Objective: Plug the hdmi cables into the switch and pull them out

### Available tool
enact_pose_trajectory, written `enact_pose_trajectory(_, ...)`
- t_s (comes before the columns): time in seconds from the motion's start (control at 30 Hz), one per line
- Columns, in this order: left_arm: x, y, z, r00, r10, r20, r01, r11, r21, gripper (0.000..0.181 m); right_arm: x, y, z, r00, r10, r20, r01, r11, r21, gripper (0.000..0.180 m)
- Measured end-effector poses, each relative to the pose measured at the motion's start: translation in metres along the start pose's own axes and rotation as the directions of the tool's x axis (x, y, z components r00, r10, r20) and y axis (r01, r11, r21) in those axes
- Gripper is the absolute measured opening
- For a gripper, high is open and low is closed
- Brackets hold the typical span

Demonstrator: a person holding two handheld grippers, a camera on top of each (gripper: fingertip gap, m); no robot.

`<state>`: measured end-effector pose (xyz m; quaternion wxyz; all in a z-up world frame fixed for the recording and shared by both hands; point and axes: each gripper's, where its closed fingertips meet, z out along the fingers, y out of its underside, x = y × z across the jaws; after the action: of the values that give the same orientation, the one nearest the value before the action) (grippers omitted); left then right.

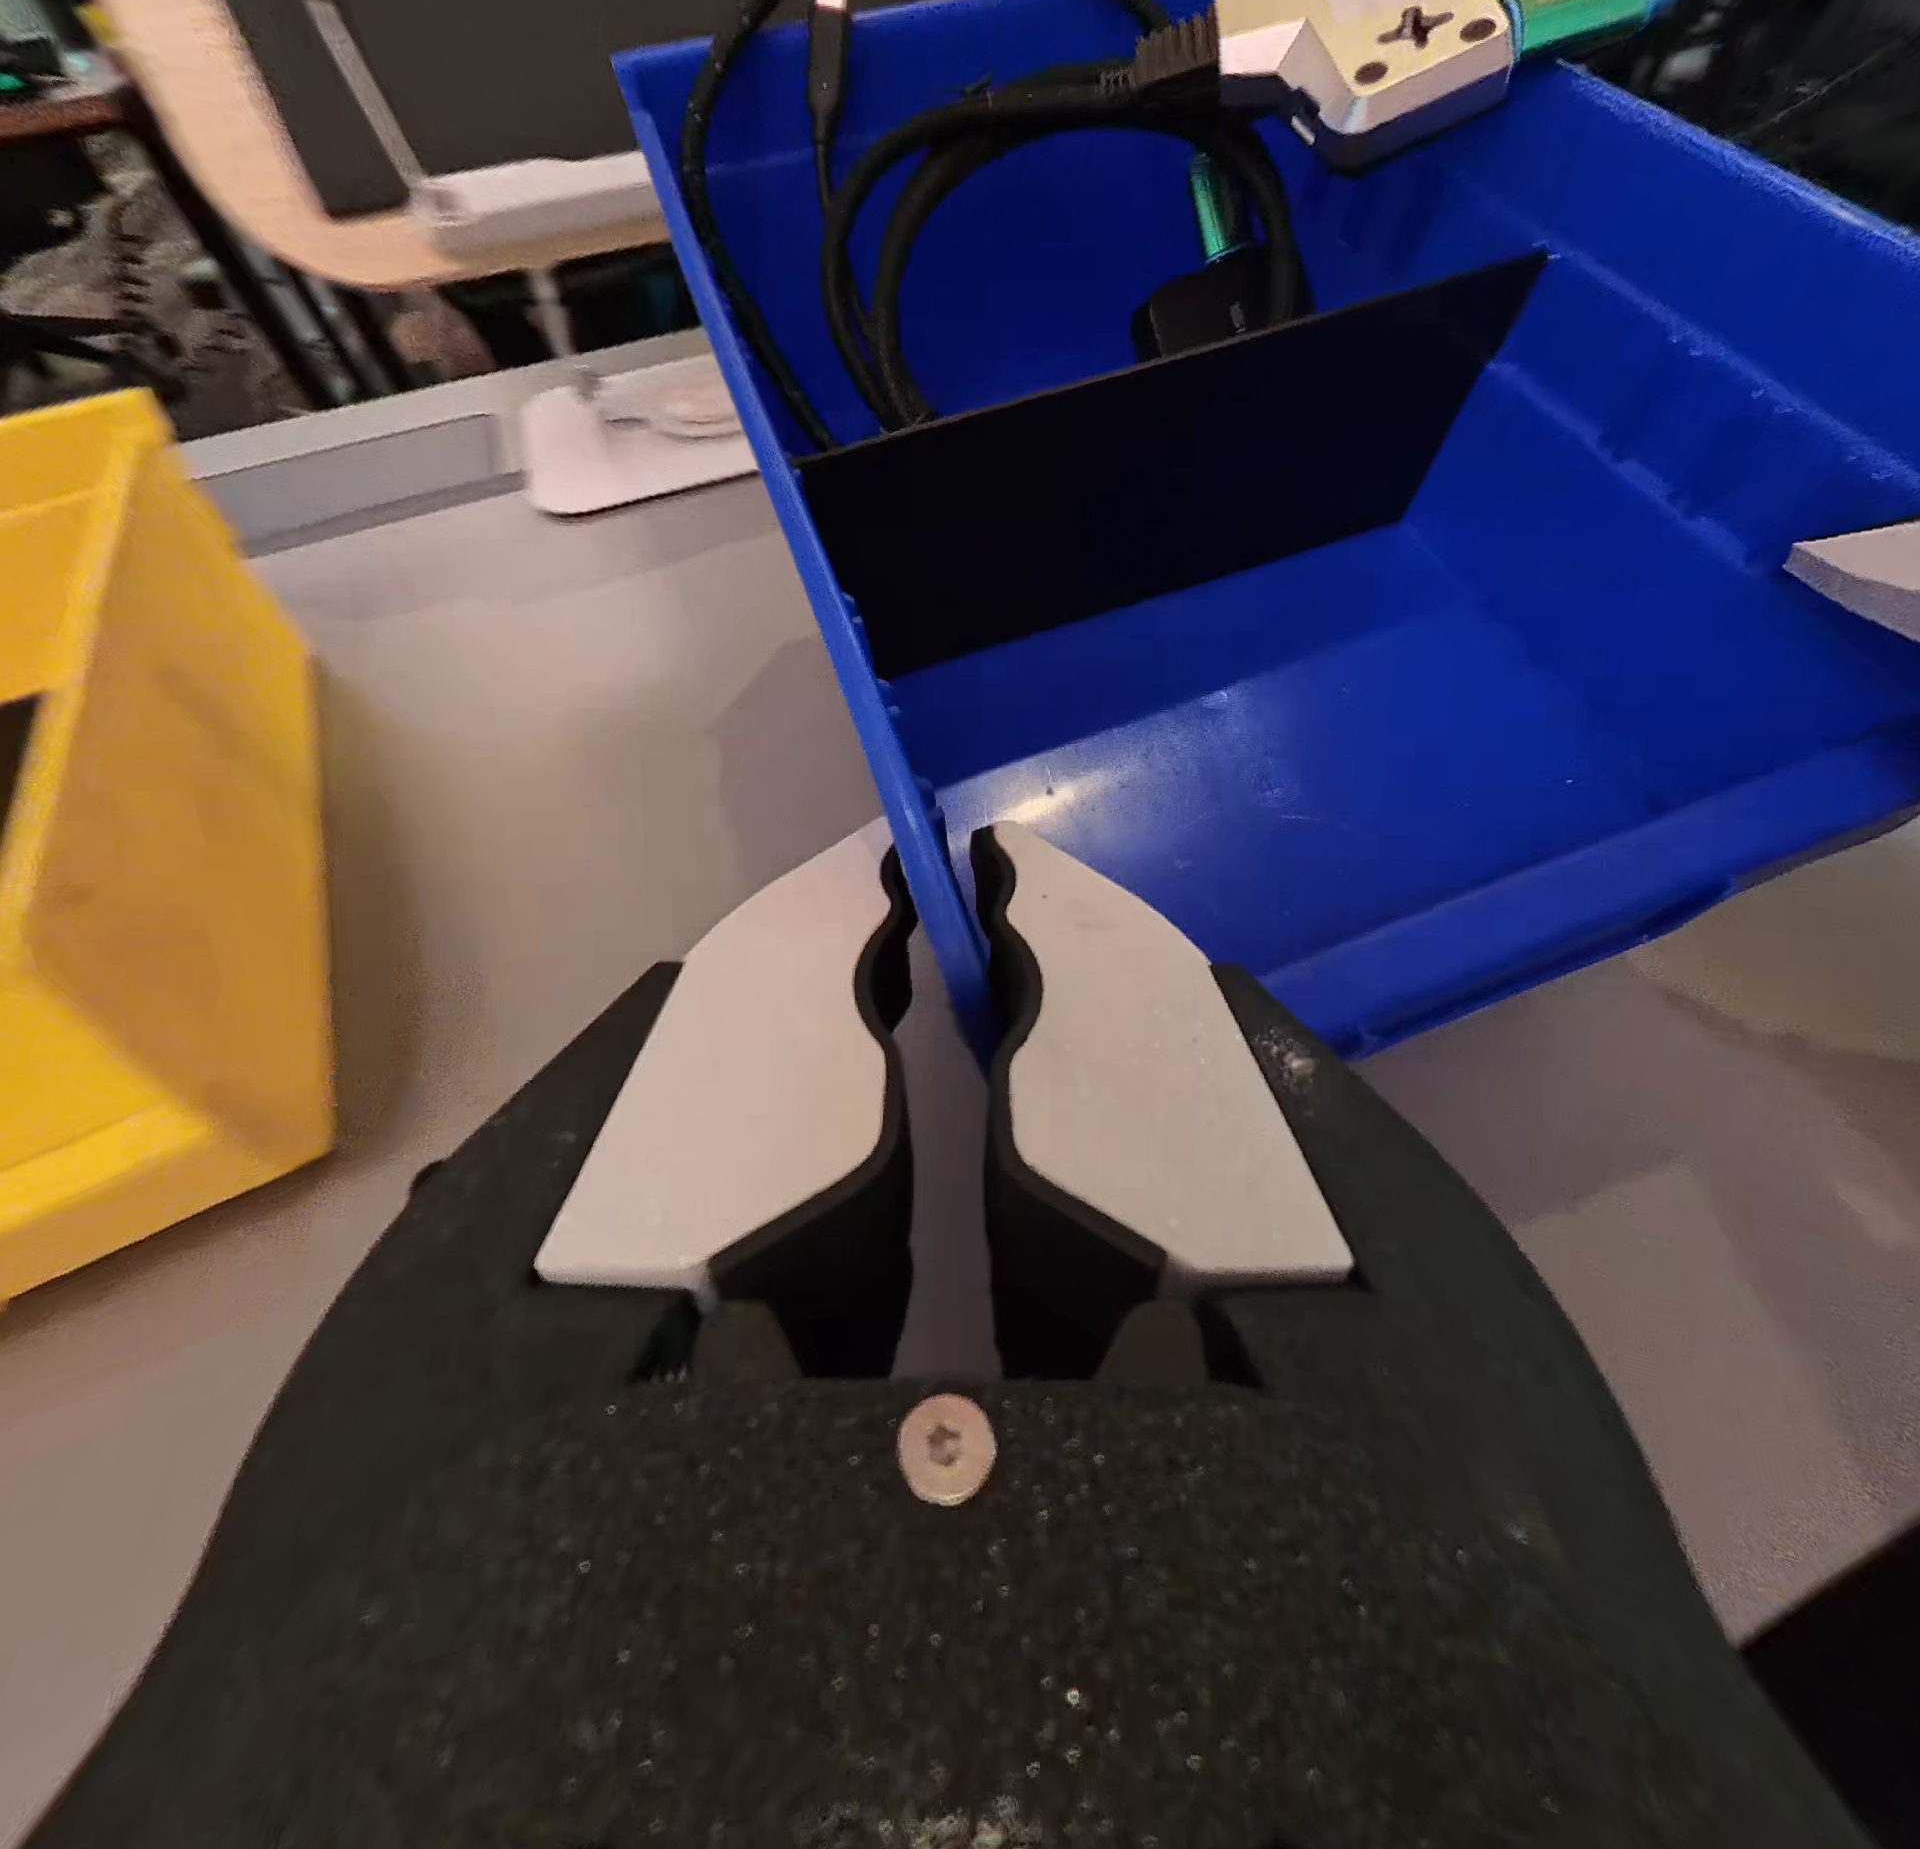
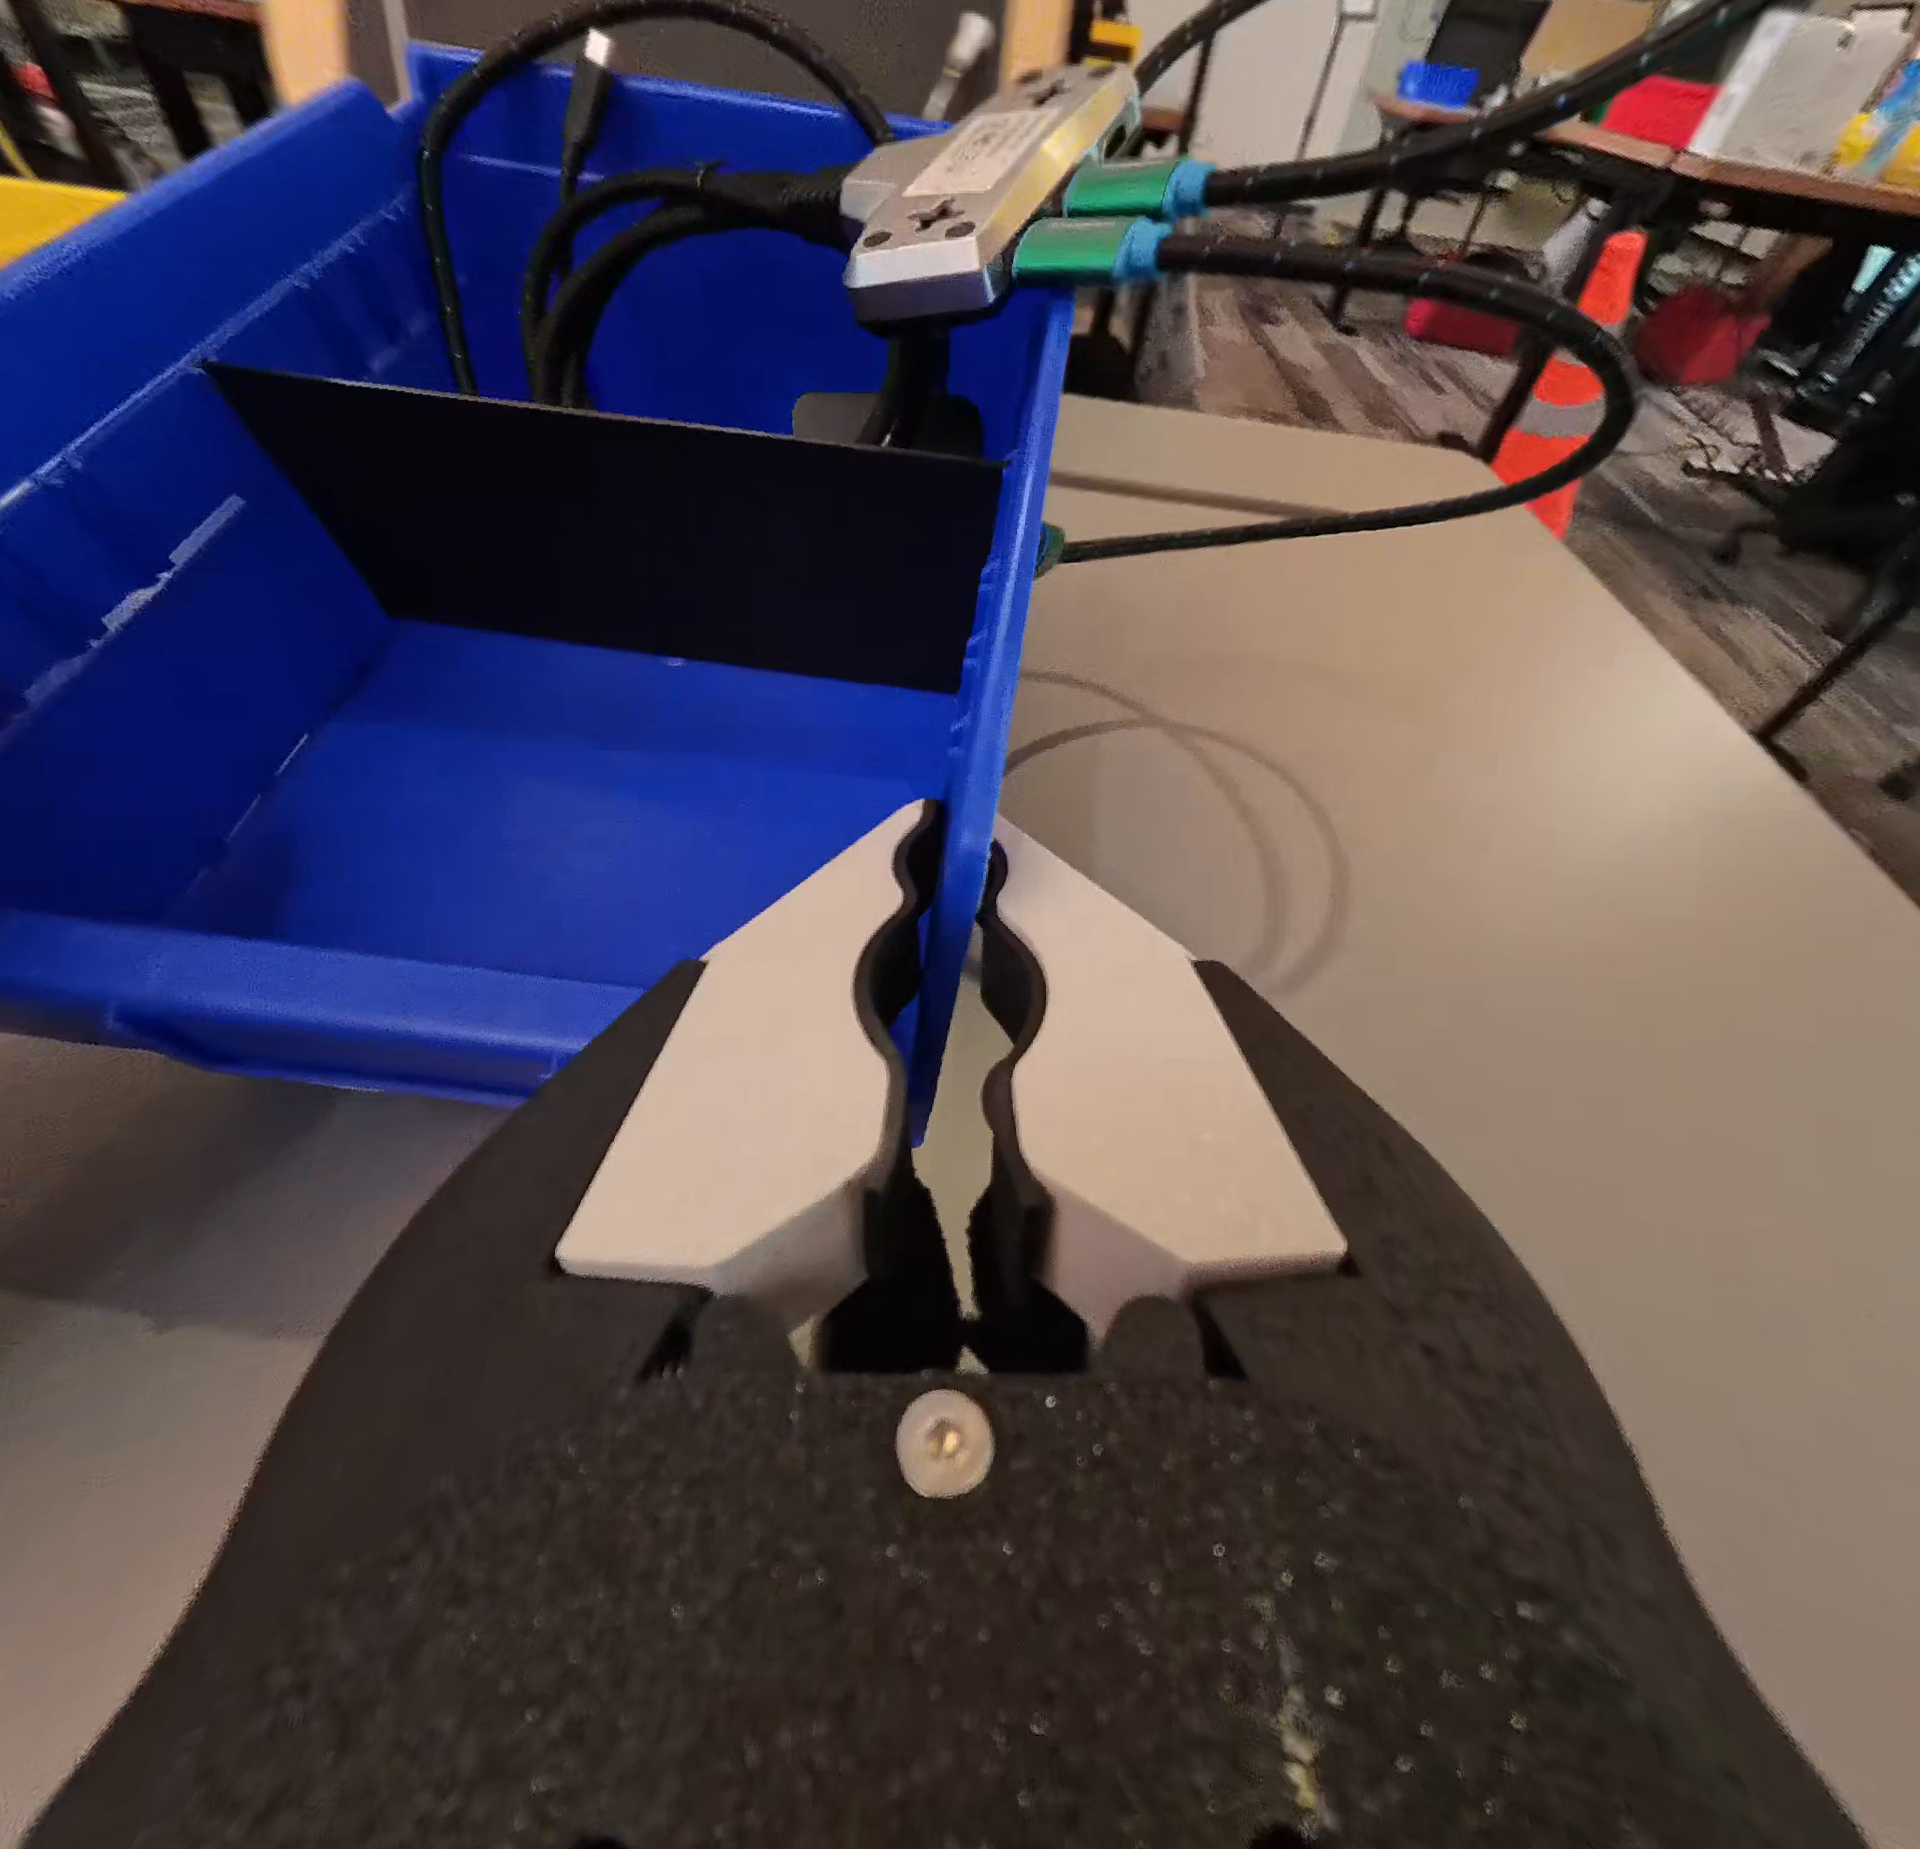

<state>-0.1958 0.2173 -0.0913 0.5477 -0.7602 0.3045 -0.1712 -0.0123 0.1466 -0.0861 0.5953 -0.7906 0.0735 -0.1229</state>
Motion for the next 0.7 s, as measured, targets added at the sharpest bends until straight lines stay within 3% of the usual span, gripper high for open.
enact_pose_trajectory(0.17, -0.074, 0.020, -0.004, 0.997, -0.030, 0.068, 0.032, 0.999, -0.042, 0.008, -0.075, -0.003, 0.033, 0.998, -0.006, 0.069, 0.006, 1.000, -0.010, 0.003)
enact_pose_trajectory(0.3, -0.093, 0.043, 0.000, 0.998, -0.052, 0.027, 0.055, 0.991, -0.121, 0.009, -0.103, 0.022, 0.046, 0.994, -0.010, 0.110, 0.022, 0.994, -0.104, 0.004)
enact_pose_trajectory(0.47, -0.095, 0.044, -0.006, 0.990, -0.118, -0.079, 0.113, 0.991, -0.071, 0.018, -0.110, 0.018, 0.050, 0.983, -0.036, 0.179, 0.052, 0.995, -0.085, 0.009)
enact_pose_trajectory(0.57, -0.106, 0.031, -0.033, 0.972, -0.197, -0.130, 0.201, 0.980, 0.012, 0.051, -0.116, 0.015, 0.038, 0.956, -0.091, 0.277, 0.105, 0.994, -0.035, 0.024)
enact_pose_trajectory(0.7, -0.177, 0.021, -0.086, 0.938, -0.344, -0.035, 0.345, 0.922, 0.175, 0.053, -0.108, -0.013, 0.025, 0.945, -0.134, 0.297, 0.110, 0.989, 0.098, 0.027)
